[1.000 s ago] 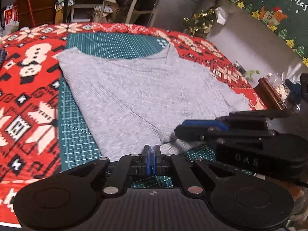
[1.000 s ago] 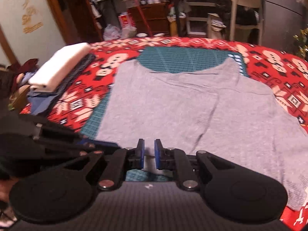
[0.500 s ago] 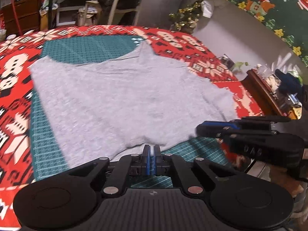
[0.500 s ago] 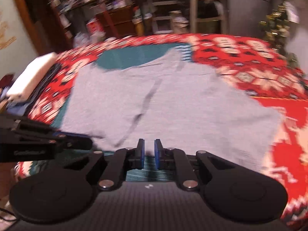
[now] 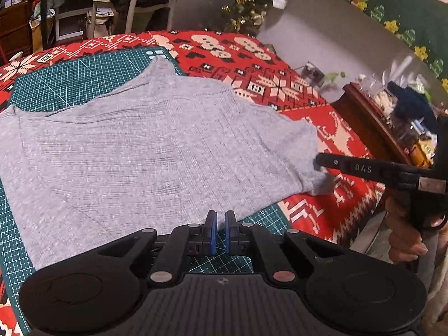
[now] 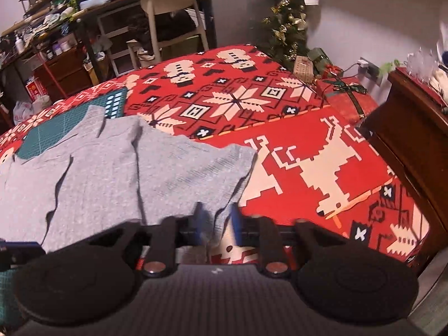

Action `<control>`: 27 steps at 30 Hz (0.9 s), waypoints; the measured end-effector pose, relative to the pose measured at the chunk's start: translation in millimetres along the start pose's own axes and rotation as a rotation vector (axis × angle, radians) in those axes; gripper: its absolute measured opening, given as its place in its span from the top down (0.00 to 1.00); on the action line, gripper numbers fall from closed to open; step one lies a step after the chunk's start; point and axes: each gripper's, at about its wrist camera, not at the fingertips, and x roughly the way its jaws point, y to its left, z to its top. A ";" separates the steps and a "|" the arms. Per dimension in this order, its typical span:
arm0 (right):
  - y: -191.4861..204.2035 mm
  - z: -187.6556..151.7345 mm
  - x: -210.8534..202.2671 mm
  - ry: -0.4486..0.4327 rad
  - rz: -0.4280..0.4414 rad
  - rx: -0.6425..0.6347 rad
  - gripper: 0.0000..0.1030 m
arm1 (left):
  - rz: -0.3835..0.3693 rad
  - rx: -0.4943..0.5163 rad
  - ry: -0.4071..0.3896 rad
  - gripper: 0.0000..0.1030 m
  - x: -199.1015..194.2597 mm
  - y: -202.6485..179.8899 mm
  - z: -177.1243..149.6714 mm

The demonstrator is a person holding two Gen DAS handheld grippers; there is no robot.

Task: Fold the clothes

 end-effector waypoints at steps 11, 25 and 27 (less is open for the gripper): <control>-6.5 4.6 19.7 -0.001 0.003 0.112 0.70 | 0.020 -0.012 0.015 0.96 1.8 2.5 0.7; 41.7 31.1 -9.9 -0.098 0.074 0.013 0.98 | 0.046 -0.072 -0.051 0.96 -20.3 26.2 -0.8; 68.2 35.6 -20.9 -0.129 0.109 -0.052 0.98 | 0.054 -0.093 -0.070 0.96 -29.1 34.5 -3.7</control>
